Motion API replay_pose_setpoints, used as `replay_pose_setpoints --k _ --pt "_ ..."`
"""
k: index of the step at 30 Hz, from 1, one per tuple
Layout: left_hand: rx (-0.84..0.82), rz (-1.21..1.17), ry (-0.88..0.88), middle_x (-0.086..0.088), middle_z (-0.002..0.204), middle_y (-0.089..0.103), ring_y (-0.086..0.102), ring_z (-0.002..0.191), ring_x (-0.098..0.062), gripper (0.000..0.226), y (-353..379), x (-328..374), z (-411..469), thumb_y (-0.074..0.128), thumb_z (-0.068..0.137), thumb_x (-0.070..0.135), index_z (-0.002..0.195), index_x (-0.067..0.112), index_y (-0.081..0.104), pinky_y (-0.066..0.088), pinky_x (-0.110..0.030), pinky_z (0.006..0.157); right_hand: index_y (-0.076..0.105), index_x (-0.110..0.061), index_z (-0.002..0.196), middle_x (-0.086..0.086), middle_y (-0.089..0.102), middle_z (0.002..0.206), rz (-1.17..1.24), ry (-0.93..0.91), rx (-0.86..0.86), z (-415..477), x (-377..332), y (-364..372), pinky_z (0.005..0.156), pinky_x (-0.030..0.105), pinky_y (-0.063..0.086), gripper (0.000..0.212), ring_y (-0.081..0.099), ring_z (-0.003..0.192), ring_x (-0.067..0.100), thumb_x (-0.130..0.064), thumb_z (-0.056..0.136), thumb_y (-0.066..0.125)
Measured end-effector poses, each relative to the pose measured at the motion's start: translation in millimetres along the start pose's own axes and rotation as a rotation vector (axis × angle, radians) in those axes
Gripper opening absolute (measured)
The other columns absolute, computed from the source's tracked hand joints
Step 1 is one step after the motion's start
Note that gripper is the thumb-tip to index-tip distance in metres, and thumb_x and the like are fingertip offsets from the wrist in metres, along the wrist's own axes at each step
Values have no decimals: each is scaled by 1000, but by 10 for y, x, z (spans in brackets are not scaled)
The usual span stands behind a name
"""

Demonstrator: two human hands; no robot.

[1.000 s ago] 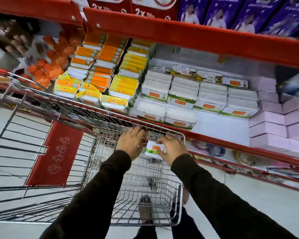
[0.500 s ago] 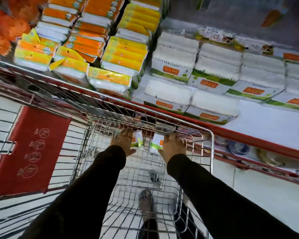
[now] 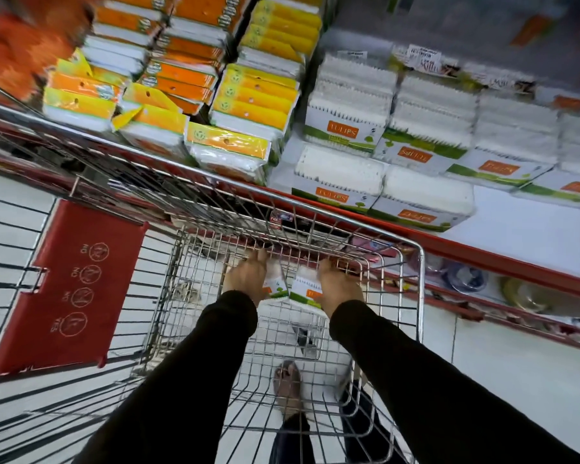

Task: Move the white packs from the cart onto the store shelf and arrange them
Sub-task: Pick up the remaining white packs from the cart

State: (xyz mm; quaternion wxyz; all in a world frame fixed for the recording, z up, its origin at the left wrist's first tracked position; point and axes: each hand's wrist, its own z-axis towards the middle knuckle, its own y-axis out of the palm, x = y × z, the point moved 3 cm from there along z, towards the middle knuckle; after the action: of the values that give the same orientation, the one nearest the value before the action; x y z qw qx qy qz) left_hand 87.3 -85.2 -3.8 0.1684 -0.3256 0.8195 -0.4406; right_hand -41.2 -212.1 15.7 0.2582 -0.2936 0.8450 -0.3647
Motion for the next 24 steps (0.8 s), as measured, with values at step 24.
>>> replay_pose_setpoints --k 24 --pt "474 -235 8 -6 119 56 59 106 -29 50 -2076 530 -2150 82 74 19 117 19 56 55 -42 77 67 -33 117 3 71 114 104 51 478 -2356 3 -2014 87 34 56 42 64 109 24 -15 80 74"
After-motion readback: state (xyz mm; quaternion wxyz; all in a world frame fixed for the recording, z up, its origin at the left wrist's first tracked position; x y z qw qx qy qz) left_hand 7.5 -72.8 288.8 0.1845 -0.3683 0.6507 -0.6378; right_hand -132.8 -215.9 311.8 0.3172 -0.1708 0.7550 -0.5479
